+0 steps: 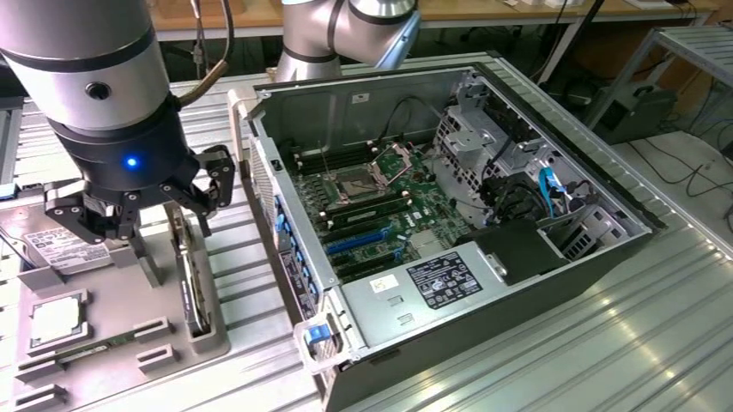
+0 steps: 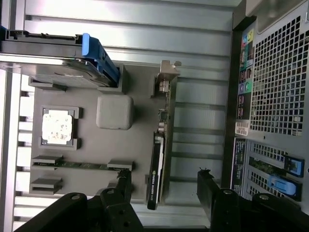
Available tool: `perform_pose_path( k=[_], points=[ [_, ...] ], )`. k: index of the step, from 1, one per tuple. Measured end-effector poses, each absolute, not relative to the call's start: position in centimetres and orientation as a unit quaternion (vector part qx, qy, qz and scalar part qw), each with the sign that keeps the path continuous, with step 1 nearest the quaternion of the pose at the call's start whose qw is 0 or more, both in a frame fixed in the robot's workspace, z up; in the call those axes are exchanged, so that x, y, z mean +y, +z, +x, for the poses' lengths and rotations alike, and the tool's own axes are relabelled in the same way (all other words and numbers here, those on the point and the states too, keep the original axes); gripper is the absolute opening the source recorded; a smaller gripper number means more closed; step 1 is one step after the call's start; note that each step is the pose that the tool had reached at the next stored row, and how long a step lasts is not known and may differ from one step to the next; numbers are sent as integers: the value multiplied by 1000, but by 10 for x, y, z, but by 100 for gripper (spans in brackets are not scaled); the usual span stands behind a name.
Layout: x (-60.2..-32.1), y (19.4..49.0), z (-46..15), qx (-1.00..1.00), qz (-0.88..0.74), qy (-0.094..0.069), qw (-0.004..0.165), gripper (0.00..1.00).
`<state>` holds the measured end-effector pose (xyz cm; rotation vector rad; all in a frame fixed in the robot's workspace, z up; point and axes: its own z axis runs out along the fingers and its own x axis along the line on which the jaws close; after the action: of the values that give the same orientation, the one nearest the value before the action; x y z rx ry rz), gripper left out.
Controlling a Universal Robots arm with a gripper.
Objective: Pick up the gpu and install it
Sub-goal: 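Pick up the gpu and move the gpu toward the slot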
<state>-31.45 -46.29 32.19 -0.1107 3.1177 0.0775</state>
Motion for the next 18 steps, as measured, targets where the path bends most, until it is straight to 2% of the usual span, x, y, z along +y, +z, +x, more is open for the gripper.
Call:
perform_pose_path(
  k=[18],
  points=[
    [-463,291,-312,999,-34,25,11,66]
  ],
)
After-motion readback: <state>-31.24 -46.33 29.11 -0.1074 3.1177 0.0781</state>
